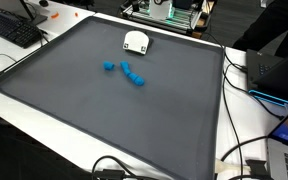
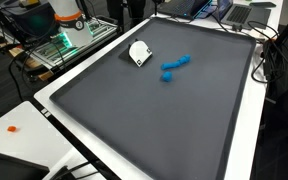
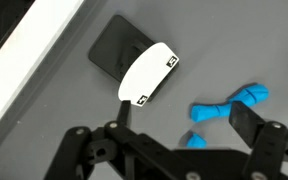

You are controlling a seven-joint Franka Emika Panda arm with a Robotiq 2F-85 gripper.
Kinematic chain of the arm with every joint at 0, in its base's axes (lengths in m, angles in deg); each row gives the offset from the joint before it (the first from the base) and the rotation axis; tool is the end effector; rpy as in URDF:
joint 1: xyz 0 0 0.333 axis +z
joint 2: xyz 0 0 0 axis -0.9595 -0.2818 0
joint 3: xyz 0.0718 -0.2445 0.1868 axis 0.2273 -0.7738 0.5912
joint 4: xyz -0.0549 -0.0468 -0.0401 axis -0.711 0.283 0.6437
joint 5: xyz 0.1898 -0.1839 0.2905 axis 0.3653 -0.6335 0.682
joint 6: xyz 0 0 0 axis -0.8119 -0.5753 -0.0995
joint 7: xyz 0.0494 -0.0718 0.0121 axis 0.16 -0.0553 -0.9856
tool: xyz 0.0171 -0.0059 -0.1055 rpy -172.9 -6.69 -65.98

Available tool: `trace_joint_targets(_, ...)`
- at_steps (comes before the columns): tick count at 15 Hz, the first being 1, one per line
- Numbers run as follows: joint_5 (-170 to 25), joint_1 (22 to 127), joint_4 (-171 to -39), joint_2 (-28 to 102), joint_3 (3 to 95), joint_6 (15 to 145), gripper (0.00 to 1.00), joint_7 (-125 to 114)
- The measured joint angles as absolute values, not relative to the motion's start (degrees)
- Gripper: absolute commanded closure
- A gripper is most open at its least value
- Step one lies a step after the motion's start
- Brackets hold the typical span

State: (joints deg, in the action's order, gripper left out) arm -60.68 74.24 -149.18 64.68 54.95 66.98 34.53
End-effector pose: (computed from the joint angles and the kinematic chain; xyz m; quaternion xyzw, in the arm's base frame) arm 0.4602 0.0279 0.3883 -0.9135 0.4007 0.0578 0.0408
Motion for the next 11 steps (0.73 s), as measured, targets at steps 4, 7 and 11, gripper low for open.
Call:
trace_joint_targets(4, -62.21, 74.50, -145.25, 65.88, 56.23, 65.44, 0.00, 25.26)
trace_joint_targets(7, -62.31, 74.71, -143.09, 65.88, 57.08, 65.44, 0.00, 18.41)
trace_joint_targets(11, -62.32, 75.22, -141.38, 65.51, 57.85, 65.02, 0.00, 11.54)
